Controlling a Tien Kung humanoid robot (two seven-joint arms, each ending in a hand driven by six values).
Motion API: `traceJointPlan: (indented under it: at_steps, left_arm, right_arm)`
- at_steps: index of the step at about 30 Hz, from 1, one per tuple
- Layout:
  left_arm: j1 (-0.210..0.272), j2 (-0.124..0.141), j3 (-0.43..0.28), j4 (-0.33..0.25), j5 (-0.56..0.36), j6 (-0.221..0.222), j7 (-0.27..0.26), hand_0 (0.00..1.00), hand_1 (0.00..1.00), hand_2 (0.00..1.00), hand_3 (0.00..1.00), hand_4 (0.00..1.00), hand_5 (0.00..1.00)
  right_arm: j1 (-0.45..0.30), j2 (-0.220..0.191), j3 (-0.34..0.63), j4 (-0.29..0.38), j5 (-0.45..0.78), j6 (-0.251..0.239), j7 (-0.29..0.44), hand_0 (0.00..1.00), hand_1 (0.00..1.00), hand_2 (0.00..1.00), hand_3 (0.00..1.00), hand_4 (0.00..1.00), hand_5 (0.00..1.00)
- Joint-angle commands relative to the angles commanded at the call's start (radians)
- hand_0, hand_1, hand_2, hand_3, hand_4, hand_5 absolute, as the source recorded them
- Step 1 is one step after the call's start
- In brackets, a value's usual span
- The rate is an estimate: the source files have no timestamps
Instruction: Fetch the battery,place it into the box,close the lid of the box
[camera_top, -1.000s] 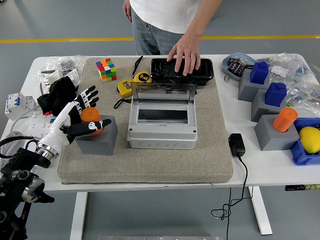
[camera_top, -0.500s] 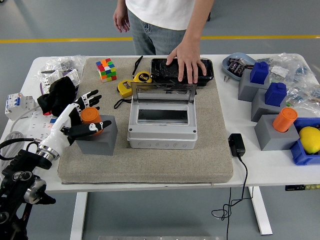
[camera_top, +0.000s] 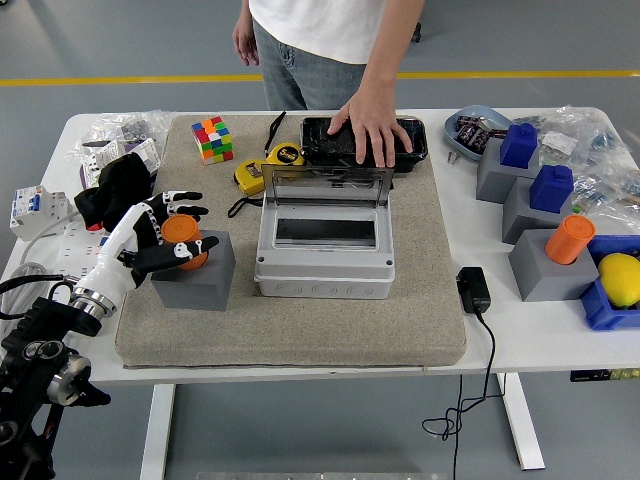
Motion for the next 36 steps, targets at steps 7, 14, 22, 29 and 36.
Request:
traceJointPlan:
  at_steps: [7, 14, 22, 29, 36]
  left_arm:
    - [0.000, 0.000, 0.012, 0.004, -0.011, 0.007, -0.001, 0.662, 0.655, 0.469, 0.476, 0.998, 0.002]
    - [-0.001, -0.001, 0.019, 0.008, -0.031, 0.015, -0.004, 0.636, 0.638, 0.449, 0.453, 0.998, 0.002]
    - [0.000, -0.002, 0.026, 0.013, -0.043, 0.023, -0.005, 0.441, 0.480, 0.366, 0.369, 0.998, 0.002]
    - [0.001, -0.001, 0.029, 0.011, -0.041, 0.034, -0.004, 0.342, 0.455, 0.345, 0.338, 0.998, 0.002]
    - [0.003, 0.000, 0.041, 0.004, -0.034, 0.051, -0.006, 0.261, 0.404, 0.318, 0.308, 0.998, 0.002]
  right_arm:
    - [0.002, 0.001, 0.007, 0.001, -0.004, -0.001, -0.001, 0.809, 0.776, 0.752, 0.794, 0.998, 0.998]
    - [0.002, 0.000, 0.013, 0.001, -0.010, -0.001, -0.003, 0.807, 0.774, 0.752, 0.795, 0.998, 0.998]
    - [0.003, -0.001, 0.015, 0.001, -0.013, -0.001, -0.003, 0.808, 0.774, 0.752, 0.795, 0.998, 0.998]
    - [0.003, -0.002, 0.015, 0.001, -0.015, -0.002, -0.004, 0.807, 0.774, 0.752, 0.794, 0.998, 0.998]
    - [0.002, -0.002, 0.014, 0.001, -0.016, -0.002, -0.006, 0.807, 0.774, 0.752, 0.794, 0.998, 0.998]
